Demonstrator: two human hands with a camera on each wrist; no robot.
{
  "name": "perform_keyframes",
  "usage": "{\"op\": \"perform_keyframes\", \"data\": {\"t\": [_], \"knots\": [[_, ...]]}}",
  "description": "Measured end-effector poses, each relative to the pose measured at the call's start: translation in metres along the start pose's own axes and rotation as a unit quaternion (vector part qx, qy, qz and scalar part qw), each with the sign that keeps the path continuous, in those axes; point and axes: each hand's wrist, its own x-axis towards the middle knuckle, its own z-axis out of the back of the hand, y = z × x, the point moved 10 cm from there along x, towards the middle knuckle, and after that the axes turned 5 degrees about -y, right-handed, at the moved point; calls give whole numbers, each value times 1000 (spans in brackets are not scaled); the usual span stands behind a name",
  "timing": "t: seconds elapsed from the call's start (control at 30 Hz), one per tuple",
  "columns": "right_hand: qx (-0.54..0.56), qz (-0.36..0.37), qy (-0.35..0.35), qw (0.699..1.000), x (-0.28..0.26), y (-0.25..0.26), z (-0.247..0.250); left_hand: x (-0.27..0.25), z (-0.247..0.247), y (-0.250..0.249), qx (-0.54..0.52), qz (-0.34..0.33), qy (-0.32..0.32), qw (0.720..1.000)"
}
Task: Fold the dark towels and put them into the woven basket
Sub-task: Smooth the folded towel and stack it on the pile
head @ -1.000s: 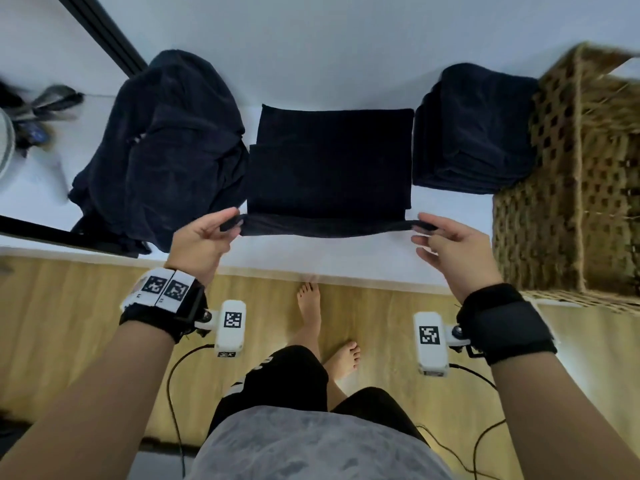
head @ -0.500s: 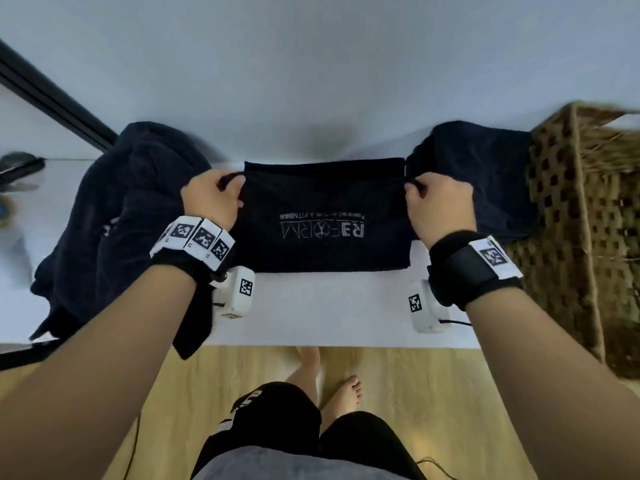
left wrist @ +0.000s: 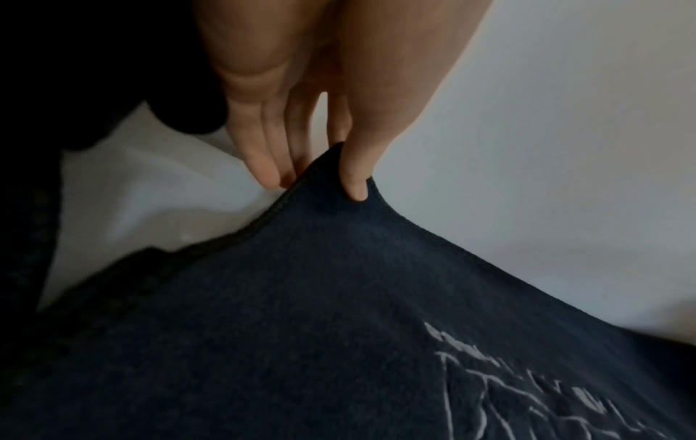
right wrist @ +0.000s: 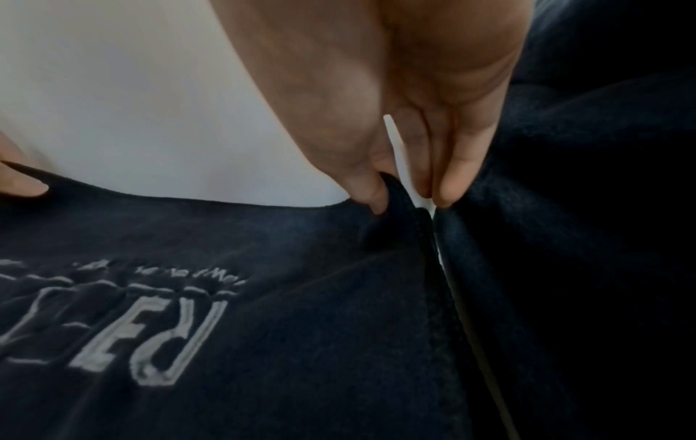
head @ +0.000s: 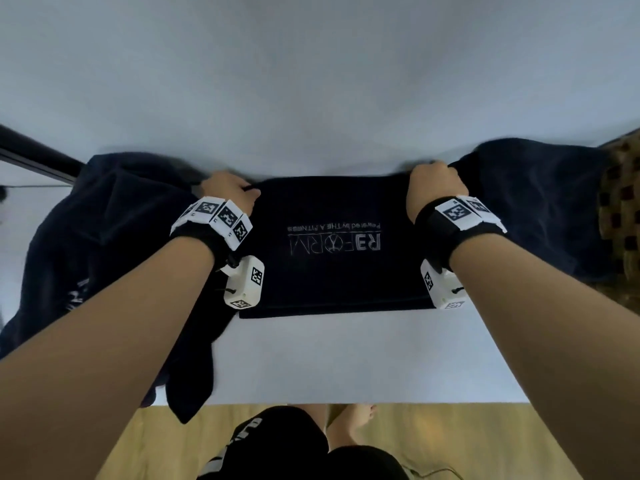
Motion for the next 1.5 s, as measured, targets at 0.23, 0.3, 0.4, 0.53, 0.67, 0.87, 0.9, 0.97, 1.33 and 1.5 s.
{"op": "perform_keyframes", "data": {"t": [0.23,0.3,0.4,0.53,0.67,0.87,0.9,0.97,1.33,1.5], "knots": [[52,-7,14,998,13,-4,-10,3,-4,3,-38,24,10,999],[77,-23,10,997,17,-7,-14,1,-2,2,-40,19,10,999],[106,-38,3,994,22,-6,-19,-5,4,-1,-61,9,-11,998],[148,-39,-5,988,28,-5,-24,-19,18,-4,-89,-14,-52,995],[155,-29,-25,987,24,-6,-23,-40,26,-4,-123,-40,-61,990],[182,-37,-31,982,12,-4,-14,-70,37,4,-105,-54,-74,990],[188,-36,-35,981,7,-5,-9,-74,40,5,-95,-62,-82,990],[198,-36,-52,978,-2,-9,5,-83,43,5,-68,-82,-87,990],[352,-57,-162,920,-133,-82,63,-140,113,25,-170,-38,-180,968],[356,-29,-239,903,-191,-108,82,-179,141,31,-214,-46,-196,956]]}}
